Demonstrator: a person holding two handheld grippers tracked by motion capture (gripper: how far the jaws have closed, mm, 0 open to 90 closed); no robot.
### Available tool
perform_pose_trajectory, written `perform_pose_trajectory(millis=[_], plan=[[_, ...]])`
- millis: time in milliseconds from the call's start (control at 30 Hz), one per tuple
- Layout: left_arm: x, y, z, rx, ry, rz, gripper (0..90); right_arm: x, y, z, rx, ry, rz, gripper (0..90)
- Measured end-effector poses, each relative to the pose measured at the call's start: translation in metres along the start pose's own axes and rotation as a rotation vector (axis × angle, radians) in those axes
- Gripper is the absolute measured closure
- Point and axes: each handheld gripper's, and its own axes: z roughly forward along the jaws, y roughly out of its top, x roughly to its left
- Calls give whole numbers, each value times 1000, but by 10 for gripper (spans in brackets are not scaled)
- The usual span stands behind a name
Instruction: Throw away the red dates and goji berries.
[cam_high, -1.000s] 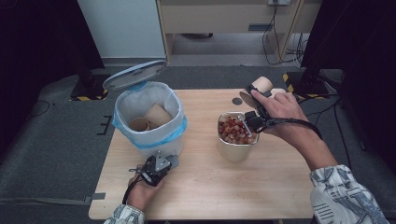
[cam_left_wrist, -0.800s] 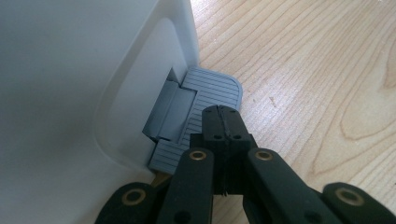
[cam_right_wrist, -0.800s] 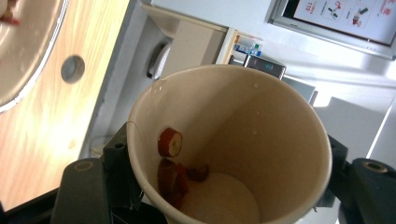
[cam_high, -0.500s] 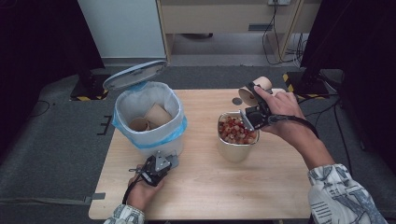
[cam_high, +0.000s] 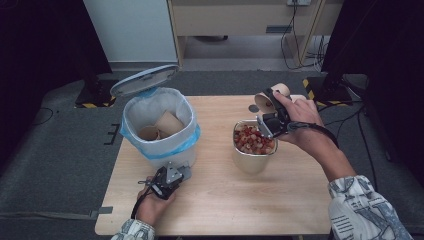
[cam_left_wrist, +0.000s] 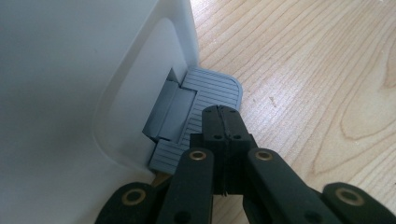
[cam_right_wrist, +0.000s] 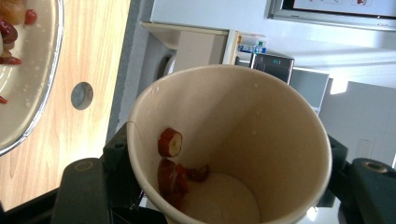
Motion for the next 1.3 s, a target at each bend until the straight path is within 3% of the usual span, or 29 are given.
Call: perform_pose_trajectory(millis=[400,600,633,667,700,800,833,867,967,1133,1167,1300], plan=[[0,0,0,2,0,0,900,-5,2,1,-46,5,118,308],[0,0,0,2,0,1,900,-10,2,1,-78,15,220,308],[0,0,0,2,0,1,900,-12,1,1,-91,17,264,309],[0,0,0,2,0,1,900,-12,1,1,-91,17,264,309],[0,0,0,2,-1,1,900,-14,0,1,-110,21,314,308],[0,0,0,2,0,1,900,-16,-1,1,-122,23,352,308],[0,0,0,2,0,2,900,-18,-2,0,-135,22,396,308],[0,0,0,2,0,2,900,-18,-2,0,-135,22,396,308],[0,0,0,2,0,2,900,-23,-3,0,-165,23,469,309],[0,0,0,2,0,1,900,-26,-4,0,-187,28,531,308],[0,0,0,2,0,2,900,-28,-4,0,-196,34,564,308],[0,0,0,2,1,2,900,-29,-4,0,-210,41,599,308]])
